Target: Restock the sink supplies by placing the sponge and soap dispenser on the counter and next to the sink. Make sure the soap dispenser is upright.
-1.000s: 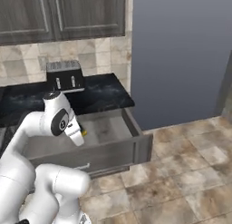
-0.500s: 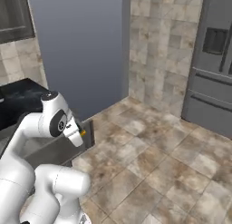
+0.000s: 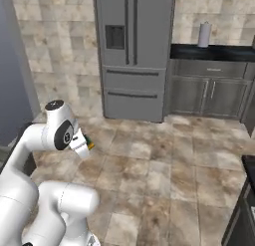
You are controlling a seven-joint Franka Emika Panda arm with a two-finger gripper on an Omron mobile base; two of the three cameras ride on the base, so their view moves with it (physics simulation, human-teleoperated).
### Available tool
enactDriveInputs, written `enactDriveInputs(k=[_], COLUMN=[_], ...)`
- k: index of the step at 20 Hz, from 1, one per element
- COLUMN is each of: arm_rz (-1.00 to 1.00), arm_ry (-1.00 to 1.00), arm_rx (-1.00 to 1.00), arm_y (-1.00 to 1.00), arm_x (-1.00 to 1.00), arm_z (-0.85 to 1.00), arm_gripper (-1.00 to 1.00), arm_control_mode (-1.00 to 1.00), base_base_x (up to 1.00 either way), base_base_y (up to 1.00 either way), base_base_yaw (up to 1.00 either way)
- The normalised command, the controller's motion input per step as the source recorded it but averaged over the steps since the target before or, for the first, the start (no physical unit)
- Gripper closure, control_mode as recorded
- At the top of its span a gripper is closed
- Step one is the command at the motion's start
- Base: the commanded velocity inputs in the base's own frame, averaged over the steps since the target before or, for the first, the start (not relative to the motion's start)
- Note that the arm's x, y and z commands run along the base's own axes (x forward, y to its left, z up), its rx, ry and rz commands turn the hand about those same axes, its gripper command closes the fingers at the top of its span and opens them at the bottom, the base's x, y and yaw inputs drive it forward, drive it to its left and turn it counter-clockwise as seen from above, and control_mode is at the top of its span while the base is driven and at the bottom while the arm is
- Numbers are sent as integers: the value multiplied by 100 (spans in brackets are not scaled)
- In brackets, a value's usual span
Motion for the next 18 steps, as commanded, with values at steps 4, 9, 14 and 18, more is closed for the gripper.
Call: enactDriveInputs(k=[4, 9, 14, 18], arm_rz=[0, 0, 0, 0], arm_ry=[0, 0, 0, 0], arm_rx=[0, 0, 0, 0], arm_y=[0, 0, 0, 0], arm_x=[0, 0, 0, 0], arm_z=[0, 0, 0, 0], arm_gripper=[100, 100, 100, 100], arm_control_mode=[100, 100, 100, 100], base_base_x=[0, 0, 0, 0], base_base_y=[0, 0, 0, 0], base_base_yaw=[-88, -86, -84, -80])
